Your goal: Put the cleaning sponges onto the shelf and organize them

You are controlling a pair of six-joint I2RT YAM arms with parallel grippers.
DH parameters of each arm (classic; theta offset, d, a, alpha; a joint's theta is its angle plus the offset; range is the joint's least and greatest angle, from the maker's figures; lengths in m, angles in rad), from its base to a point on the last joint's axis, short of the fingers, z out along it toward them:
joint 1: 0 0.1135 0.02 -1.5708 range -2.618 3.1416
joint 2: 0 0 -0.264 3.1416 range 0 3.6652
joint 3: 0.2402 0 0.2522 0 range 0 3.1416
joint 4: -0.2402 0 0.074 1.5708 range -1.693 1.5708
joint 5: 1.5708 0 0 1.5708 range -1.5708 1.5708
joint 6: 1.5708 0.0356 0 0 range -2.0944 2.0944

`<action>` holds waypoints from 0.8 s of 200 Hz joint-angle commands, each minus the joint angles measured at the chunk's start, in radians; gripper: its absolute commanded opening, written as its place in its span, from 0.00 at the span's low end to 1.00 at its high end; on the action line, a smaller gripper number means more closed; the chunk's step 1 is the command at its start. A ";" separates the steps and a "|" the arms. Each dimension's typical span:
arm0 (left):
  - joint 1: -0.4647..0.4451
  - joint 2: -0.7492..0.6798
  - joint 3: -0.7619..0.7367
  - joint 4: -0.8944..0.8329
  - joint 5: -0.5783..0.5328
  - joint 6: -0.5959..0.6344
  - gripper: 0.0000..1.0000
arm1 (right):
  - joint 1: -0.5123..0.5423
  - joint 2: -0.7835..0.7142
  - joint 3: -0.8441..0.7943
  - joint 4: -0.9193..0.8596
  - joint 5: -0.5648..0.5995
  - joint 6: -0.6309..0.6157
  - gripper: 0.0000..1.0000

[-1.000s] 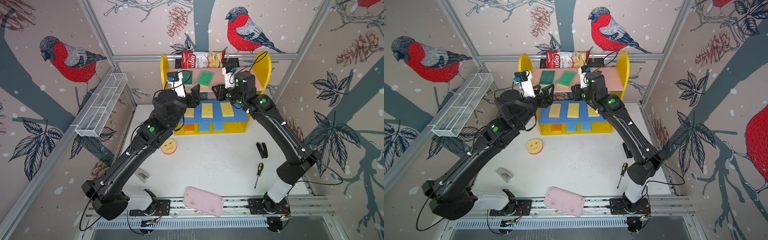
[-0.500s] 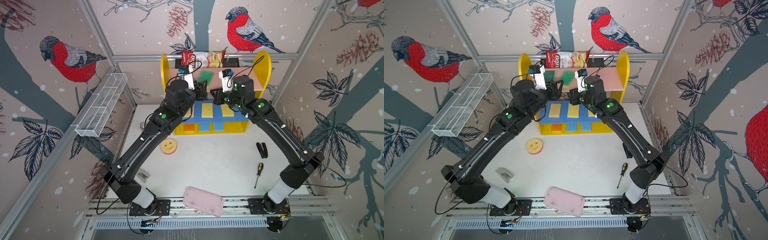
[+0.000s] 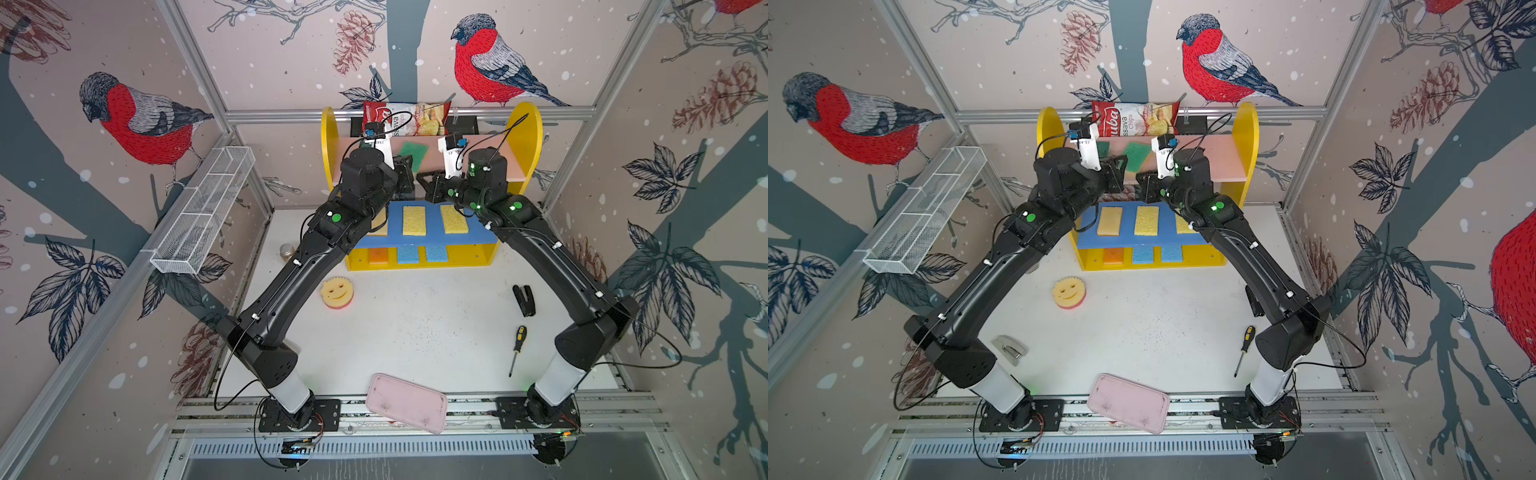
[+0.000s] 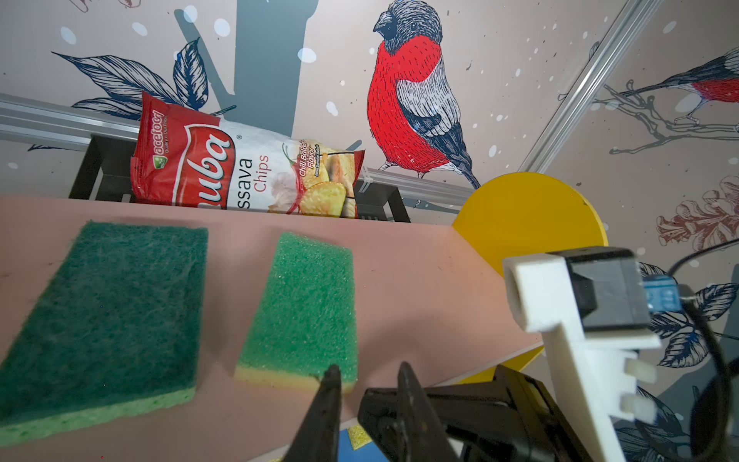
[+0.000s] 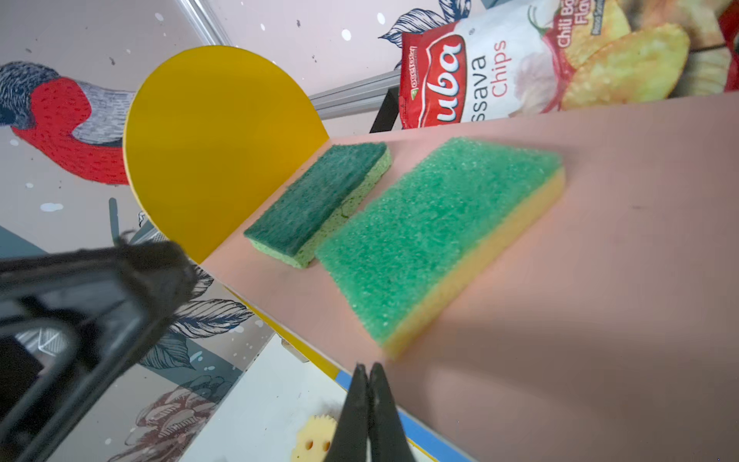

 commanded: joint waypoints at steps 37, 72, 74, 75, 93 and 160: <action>0.035 0.084 0.097 -0.047 0.047 0.006 0.22 | -0.058 0.022 0.011 0.052 -0.030 0.056 0.00; 0.072 0.170 0.212 -0.105 0.060 -0.004 0.15 | -0.066 0.008 0.011 0.045 -0.034 0.061 0.00; 0.075 0.174 0.218 -0.107 0.061 -0.005 0.14 | -0.066 0.006 0.010 0.046 -0.035 0.061 0.00; 0.077 0.176 0.220 -0.109 0.062 -0.007 0.14 | -0.065 0.005 0.009 0.046 -0.036 0.061 0.00; 0.102 0.217 0.282 -0.123 0.081 -0.028 0.10 | -0.049 -0.008 0.006 0.040 -0.042 0.054 0.00; 0.139 0.324 0.413 -0.149 0.125 -0.060 0.07 | 0.063 0.025 0.054 0.047 -0.035 -0.013 0.00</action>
